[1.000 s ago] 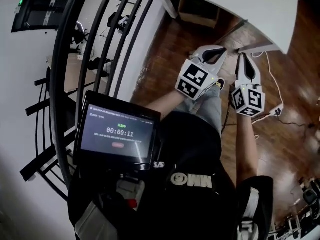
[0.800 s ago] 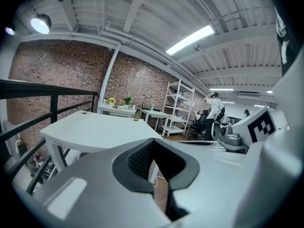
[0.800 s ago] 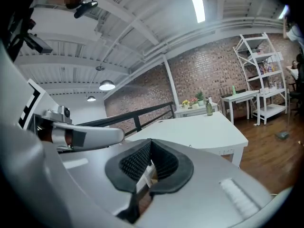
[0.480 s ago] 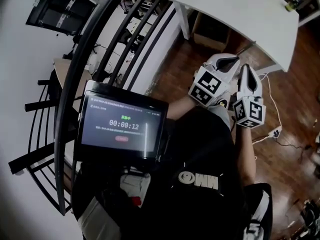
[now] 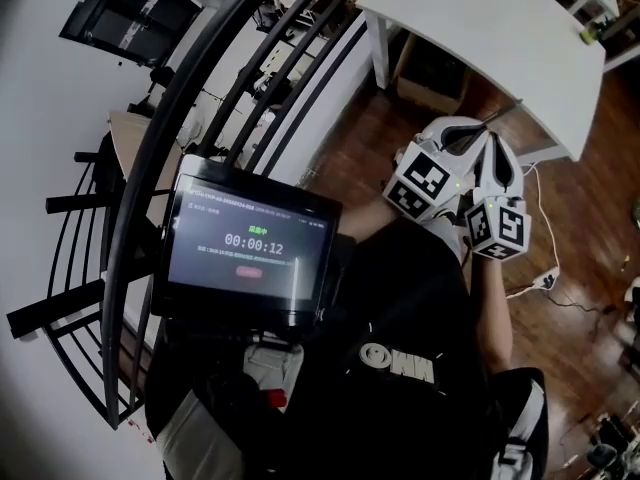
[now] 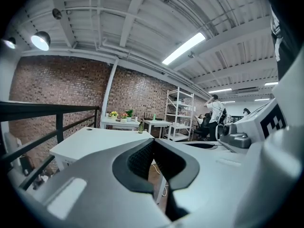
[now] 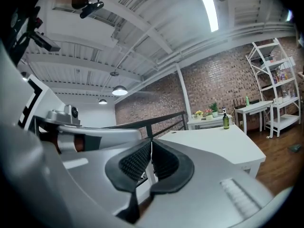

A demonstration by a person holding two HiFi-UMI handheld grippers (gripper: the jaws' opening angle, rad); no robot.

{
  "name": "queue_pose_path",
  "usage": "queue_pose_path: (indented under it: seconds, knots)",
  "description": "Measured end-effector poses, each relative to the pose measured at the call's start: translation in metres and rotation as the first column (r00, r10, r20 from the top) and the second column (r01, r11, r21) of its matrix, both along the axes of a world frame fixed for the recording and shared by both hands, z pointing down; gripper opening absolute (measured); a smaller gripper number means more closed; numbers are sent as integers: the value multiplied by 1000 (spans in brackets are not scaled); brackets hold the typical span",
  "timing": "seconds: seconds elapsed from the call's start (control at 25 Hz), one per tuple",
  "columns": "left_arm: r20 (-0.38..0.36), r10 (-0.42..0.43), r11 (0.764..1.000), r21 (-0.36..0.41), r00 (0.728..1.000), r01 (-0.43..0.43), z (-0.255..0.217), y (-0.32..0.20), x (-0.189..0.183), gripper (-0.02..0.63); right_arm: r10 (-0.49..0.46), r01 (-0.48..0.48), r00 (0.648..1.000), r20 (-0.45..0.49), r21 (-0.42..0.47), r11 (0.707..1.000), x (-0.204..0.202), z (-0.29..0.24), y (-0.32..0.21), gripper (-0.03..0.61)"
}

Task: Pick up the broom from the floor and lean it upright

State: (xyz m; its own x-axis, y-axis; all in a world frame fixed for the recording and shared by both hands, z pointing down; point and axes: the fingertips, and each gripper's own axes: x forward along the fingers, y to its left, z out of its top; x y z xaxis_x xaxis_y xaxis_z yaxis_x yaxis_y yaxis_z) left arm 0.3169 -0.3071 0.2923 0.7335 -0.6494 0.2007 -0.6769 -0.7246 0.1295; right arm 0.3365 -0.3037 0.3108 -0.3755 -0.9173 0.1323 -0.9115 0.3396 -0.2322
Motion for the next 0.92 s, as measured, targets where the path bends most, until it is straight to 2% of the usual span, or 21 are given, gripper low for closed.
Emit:
queue_pose_path:
  seconds: [0.52,0.92]
  knots:
    - [-36,-90,996,4,995,90,-1,-15,-11,11,-59,59,998,-6,6,998,-11,2,-18,3]
    - [-48,-117,993,1,992,117,6,-17,-18,11,-67,67,998,5,-2,998,-17,8,-19,3]
